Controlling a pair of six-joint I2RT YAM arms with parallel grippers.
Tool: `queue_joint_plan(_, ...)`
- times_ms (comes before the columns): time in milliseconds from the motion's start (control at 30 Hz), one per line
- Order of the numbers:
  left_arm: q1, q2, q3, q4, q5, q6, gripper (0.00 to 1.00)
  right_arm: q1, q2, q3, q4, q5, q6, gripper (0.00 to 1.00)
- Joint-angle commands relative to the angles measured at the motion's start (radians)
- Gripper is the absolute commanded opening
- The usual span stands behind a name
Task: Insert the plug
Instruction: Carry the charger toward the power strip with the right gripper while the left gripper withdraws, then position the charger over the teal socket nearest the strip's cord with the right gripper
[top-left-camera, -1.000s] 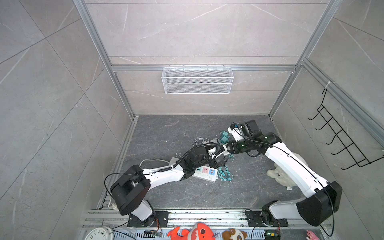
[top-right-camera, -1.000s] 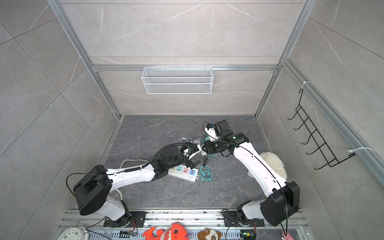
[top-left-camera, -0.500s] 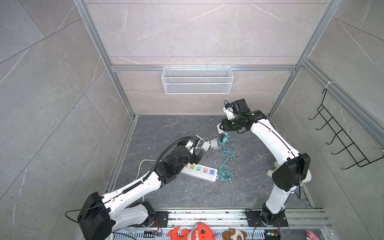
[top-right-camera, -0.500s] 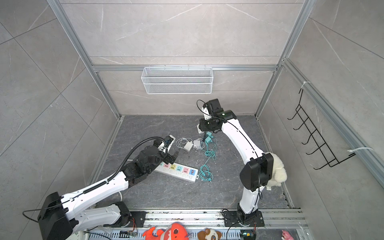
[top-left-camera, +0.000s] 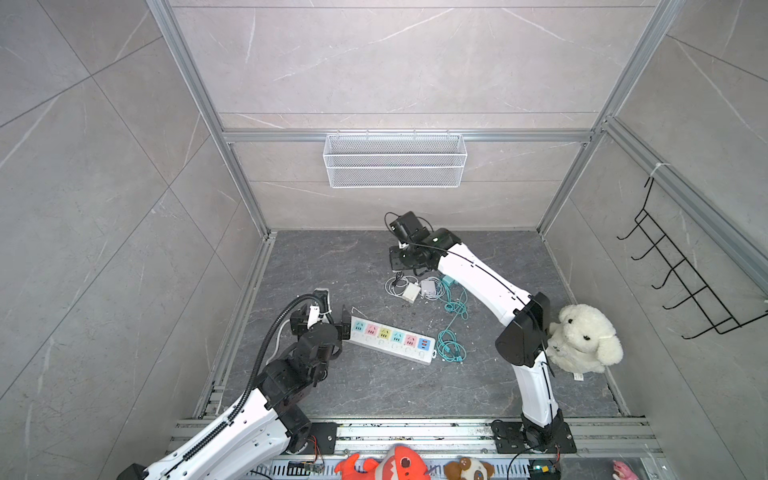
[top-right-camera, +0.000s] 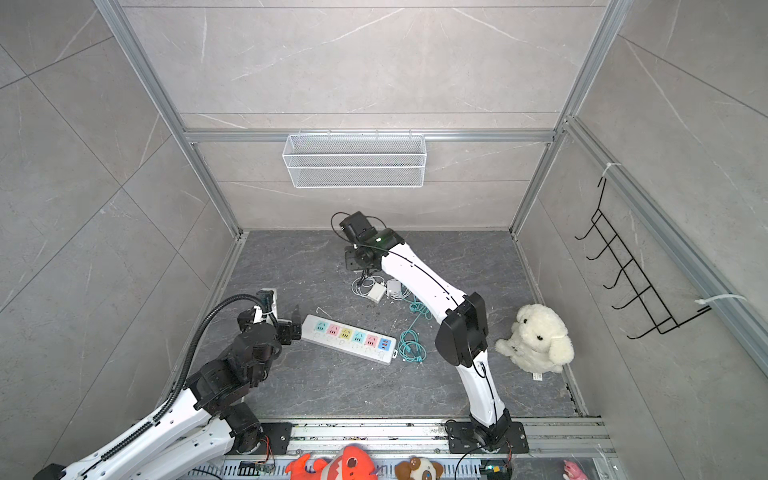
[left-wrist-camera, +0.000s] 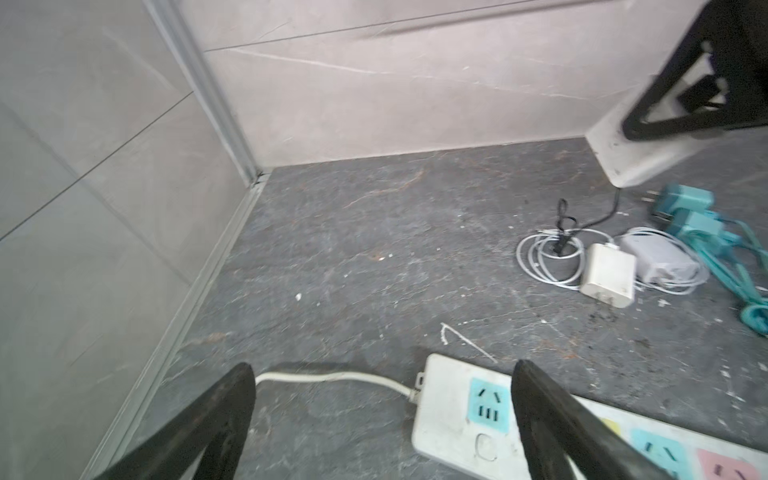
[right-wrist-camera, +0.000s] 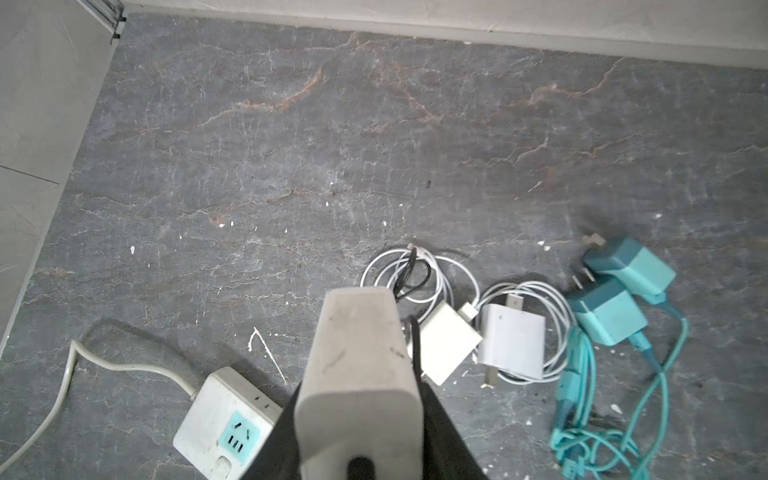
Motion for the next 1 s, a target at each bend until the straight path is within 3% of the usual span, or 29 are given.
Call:
queue_joint_plan(0,0.005,-0.042,-0.027,-0.099,-0.170,-0.134,0.97,0.060,0.014,0.005,-0.012,0.082,0.132,0.09)
queue_joint_plan(167,0.008,-0.044,-0.078,-0.022,-0.186,-0.146,0.98,0.112,-0.054,-0.142,0.000,0.047,0.216,0.06)
queue_joint_plan(400,0.060,0.088,-0.077,0.050,-0.157,-0.158,0.99,0.158,-0.208,-0.357,0.012,-0.064,0.352,0.05)
queue_joint_plan(467,0.081,0.119,-0.075,0.060,-0.124,-0.182,0.99,0.161,-0.226,-0.386,-0.016,-0.062,0.405,0.00)
queue_joint_plan(600,0.100,0.154,-0.077,0.083,-0.089,-0.199,1.00,0.161,-0.204,-0.360,-0.065,-0.072,0.463,0.00)
queue_joint_plan(800,0.111,0.193,-0.078,0.120,-0.075,-0.195,1.00,0.181,-0.008,-0.042,-0.344,-0.052,0.546,0.00)
queue_joint_plan(967,0.131,0.238,-0.063,0.120,-0.071,-0.202,1.00,0.214,0.283,0.486,-0.695,0.001,0.618,0.00)
